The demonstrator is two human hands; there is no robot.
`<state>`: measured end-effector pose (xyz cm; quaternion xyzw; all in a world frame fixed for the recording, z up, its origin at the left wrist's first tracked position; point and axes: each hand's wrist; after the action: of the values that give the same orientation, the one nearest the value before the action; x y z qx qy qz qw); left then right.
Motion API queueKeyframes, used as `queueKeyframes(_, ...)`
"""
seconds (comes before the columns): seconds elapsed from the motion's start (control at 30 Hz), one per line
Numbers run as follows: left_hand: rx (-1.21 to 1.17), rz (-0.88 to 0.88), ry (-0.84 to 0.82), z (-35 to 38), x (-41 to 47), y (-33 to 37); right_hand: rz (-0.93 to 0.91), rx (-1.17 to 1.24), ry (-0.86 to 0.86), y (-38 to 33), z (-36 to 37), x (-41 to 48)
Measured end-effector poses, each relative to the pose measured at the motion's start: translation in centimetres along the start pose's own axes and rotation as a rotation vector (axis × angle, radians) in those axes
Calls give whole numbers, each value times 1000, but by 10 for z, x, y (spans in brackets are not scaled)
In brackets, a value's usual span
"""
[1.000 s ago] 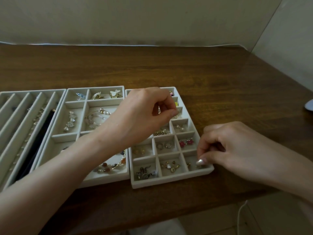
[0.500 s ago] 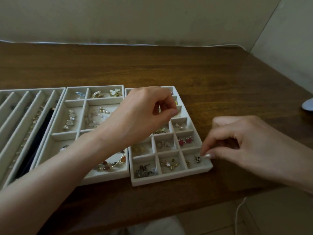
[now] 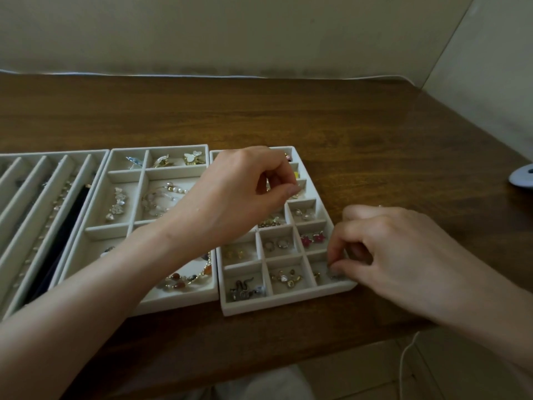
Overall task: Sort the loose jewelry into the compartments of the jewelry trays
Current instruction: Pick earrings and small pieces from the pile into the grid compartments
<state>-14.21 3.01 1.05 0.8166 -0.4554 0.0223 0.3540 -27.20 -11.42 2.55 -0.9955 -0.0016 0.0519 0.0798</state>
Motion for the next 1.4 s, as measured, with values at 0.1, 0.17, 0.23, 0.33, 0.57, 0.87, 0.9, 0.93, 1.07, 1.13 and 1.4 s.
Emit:
queueKeyframes(0.1, 7, 1, 8, 0, 0, 0, -4, -44, 32, -1, 1, -1)
queueKeyframes(0.17, 6, 3, 3, 0, 0, 0, -10, -62, 59, -2, 3, -2)
queueKeyframes(0.23, 4, 5, 4, -1, 1, 0, -10, -63, 73, -3, 4, -2)
queueKeyframes(0.33, 4, -1, 6, -1, 1, 0, -20, -33, 92, -2, 3, -3)
queueKeyframes(0.57, 7, 5, 0, -1, 0, 0, -61, 194, 60, 5, 6, -2)
queueKeyframes(0.87, -3, -15, -16, 1, 0, -1, -33, 371, 69, 7, 11, 6)
queueKeyframes(0.9, -3, -16, -19, 1, 0, -1, -20, 389, 69, 8, 11, 7)
queueKeyframes(0.93, -3, -15, -20, 1, 0, -1, -4, 402, 73, 10, 11, 8)
queueKeyframes(1.07, -4, -14, -16, 1, 0, 0, 69, 475, 61, 14, 8, 9)
queueKeyframes(1.13, -6, -15, -21, 1, 0, 0, 87, 524, 47, 16, 7, 9)
queueKeyframes(1.4, -2, -6, -26, 1, -1, -1, 23, 489, 43, 13, 11, 9)
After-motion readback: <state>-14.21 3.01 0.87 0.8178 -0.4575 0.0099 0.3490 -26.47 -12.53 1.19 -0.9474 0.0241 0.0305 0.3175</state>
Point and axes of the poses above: each hand's wrist, its own x-axis towards the middle knuckle, its own z-axis out of the palm, y = z × x
